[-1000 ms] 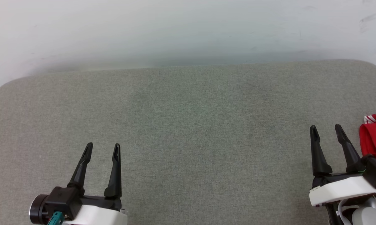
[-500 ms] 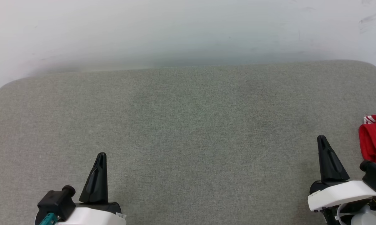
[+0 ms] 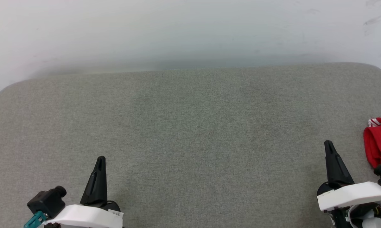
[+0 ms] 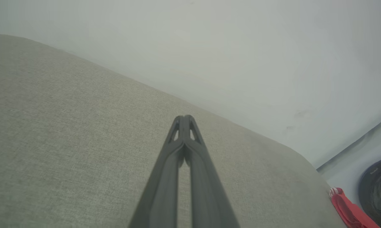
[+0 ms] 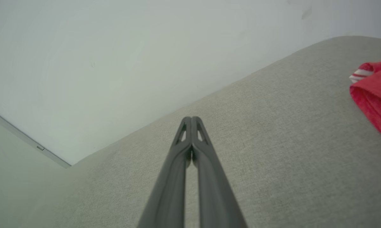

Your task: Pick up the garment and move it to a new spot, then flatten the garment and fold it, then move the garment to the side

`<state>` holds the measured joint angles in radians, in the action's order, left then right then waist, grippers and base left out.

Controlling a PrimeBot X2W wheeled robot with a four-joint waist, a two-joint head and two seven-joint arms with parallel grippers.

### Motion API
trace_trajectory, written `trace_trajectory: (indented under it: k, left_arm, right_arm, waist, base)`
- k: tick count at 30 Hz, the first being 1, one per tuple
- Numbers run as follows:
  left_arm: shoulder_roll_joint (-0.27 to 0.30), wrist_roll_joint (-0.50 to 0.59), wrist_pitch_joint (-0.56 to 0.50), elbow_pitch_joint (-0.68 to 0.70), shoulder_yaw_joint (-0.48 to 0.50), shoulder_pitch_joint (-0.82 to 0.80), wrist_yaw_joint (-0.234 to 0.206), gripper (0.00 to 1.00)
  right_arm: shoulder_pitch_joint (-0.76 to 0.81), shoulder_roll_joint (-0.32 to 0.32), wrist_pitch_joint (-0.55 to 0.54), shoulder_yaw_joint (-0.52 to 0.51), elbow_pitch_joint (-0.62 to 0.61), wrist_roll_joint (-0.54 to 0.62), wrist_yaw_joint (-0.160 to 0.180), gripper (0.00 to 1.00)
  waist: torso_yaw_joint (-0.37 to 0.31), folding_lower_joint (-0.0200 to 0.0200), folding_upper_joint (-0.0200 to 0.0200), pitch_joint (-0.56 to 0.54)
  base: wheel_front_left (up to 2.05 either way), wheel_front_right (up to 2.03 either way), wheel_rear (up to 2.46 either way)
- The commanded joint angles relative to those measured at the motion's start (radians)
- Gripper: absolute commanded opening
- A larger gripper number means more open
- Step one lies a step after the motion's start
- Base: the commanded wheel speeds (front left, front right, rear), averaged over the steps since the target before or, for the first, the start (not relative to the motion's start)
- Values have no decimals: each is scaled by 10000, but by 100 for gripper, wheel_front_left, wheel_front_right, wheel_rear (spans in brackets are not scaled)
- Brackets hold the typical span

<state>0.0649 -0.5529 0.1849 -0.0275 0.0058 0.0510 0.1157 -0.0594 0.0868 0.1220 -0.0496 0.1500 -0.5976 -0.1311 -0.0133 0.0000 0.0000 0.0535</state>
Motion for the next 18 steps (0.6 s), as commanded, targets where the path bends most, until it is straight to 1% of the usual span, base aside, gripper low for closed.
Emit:
trace_trajectory:
  k: [1, 18]
  left_arm:
    - [102, -409, -74, 52, 14, -310, 56, 0]
    - [179, -3017, -623, -472, 87, -637, 84, 0]
  right_arm:
    - [-218, -36, -74, -44, -94, -389, 1, 0]
    - [-320, -116, -628, -196, 152, -2742, 2, 0]
  waist:
    - [2, 0, 0, -7]
    - [24, 0, 0, -90]
  base:
    - [0, 0, 0]
    - [0, 0, 0]
